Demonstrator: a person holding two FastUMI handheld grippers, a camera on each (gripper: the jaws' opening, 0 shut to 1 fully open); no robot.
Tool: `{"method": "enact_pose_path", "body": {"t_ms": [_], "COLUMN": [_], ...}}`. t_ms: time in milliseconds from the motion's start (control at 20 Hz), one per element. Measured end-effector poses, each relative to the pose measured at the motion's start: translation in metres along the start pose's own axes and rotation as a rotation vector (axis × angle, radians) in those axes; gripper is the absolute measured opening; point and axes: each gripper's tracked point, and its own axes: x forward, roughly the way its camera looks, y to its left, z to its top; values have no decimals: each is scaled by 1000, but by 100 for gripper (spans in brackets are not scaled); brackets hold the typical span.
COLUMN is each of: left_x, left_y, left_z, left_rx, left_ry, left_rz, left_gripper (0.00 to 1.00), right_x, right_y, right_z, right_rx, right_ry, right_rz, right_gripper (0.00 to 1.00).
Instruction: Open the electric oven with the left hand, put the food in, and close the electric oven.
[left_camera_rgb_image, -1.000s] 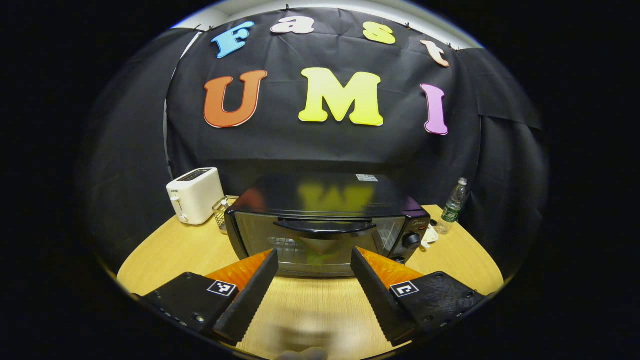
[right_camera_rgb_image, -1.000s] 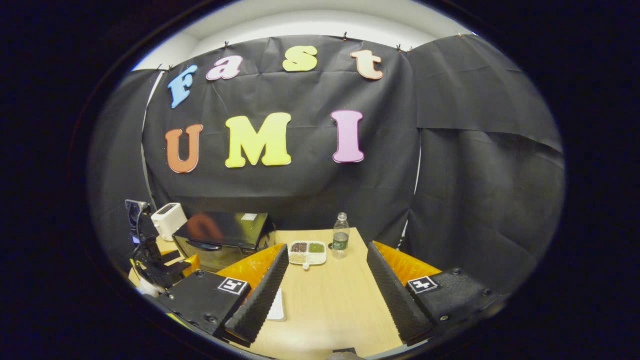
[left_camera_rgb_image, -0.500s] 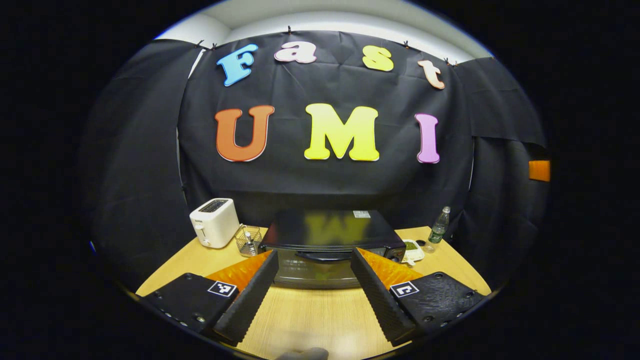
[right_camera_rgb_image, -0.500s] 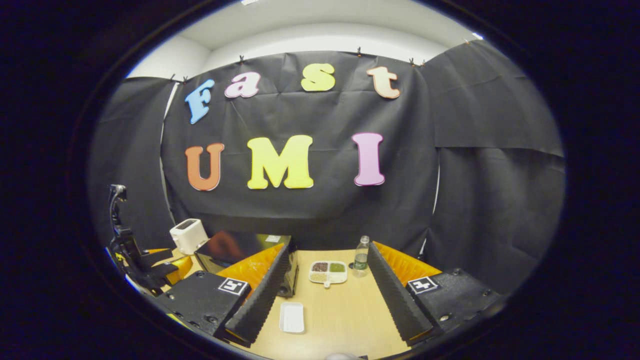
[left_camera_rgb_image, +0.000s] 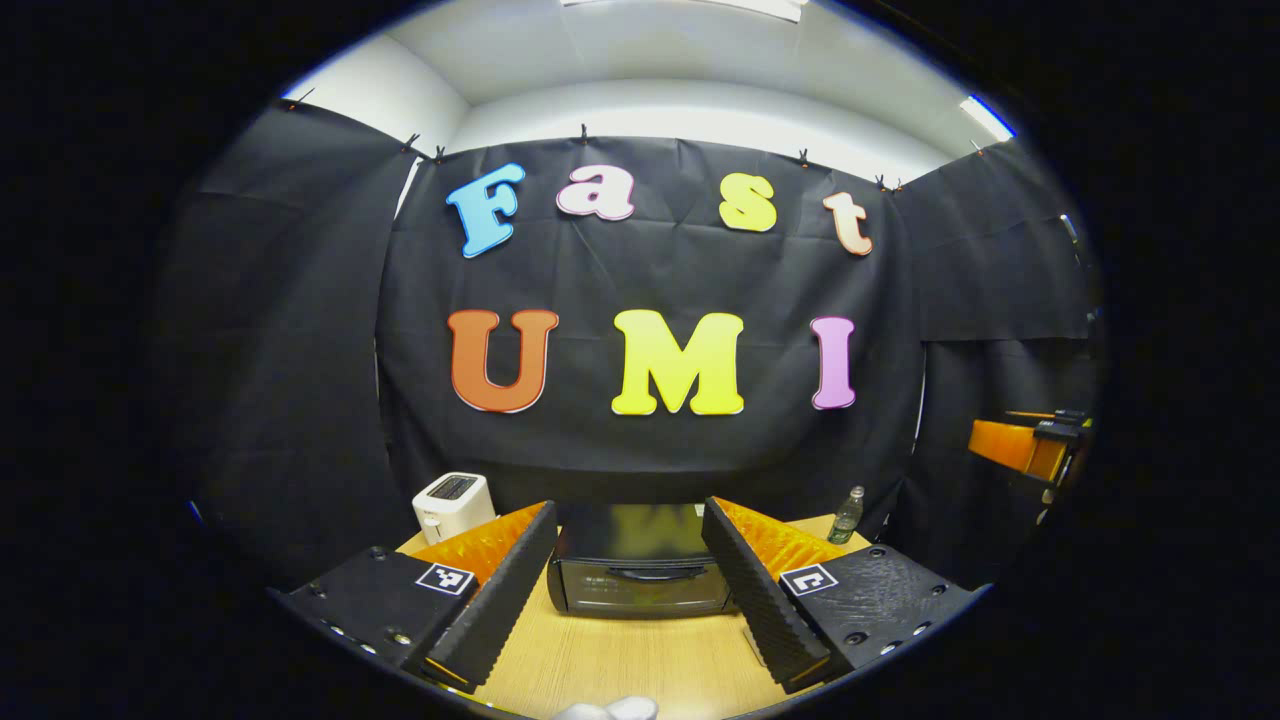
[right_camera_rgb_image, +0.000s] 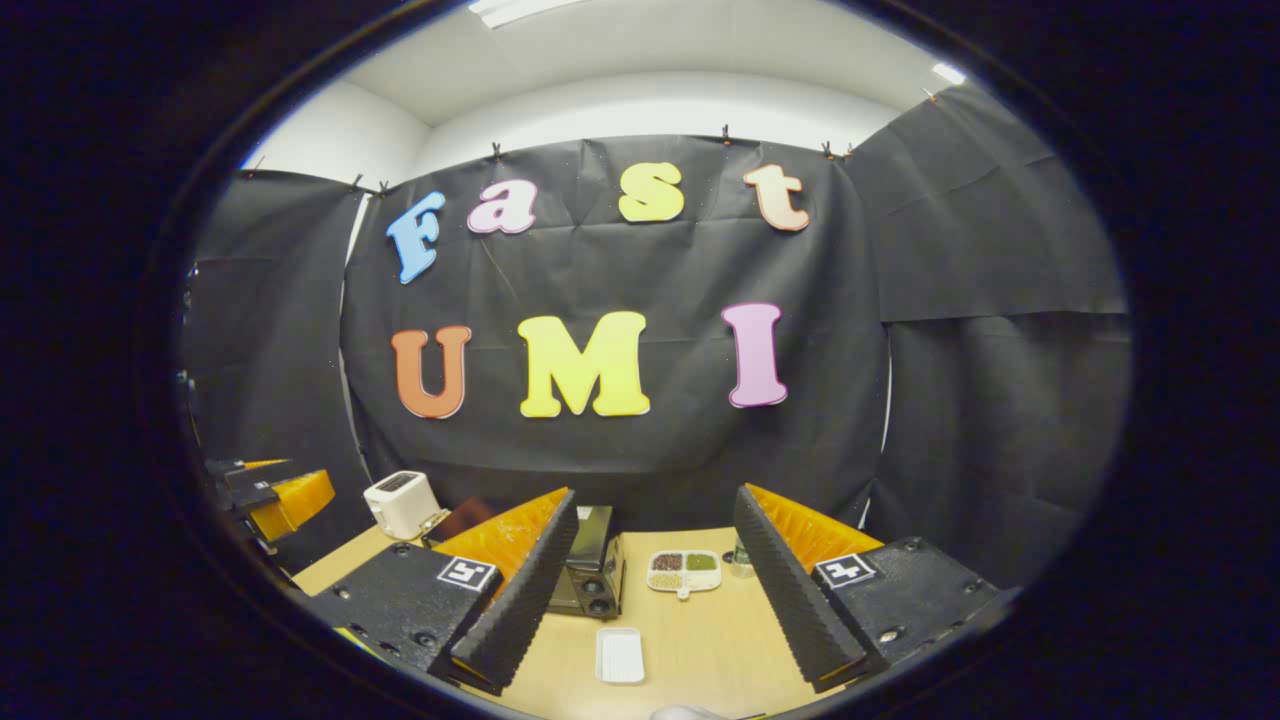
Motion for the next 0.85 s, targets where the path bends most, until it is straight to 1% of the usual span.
{"method": "enact_pose_path", "body": {"t_ms": [150, 400, 450, 500, 850], "left_x": [-13, -25, -26, -27, -37], "left_y": [4, 4, 9, 13, 13], "left_z": [17, 25, 28, 28, 31], "left_rx": [9, -15, -17, -10, -16], "left_ry": [-42, -56, -59, -64, -63], "left_rz": [0, -15, -10, -1, -5], "left_gripper": [95, 95, 100, 95, 95], "right_x": [-5, -17, -18, -20, -31], "right_y": [7, 13, 14, 15, 20], "right_z": [2, 7, 7, 10, 14], "right_rx": [-6, -11, -13, -13, -21], "right_ry": [-5, -15, -19, -22, -38], "right_rz": [-5, -12, -13, -13, -15], "right_gripper": [91, 90, 90, 90, 90]}}
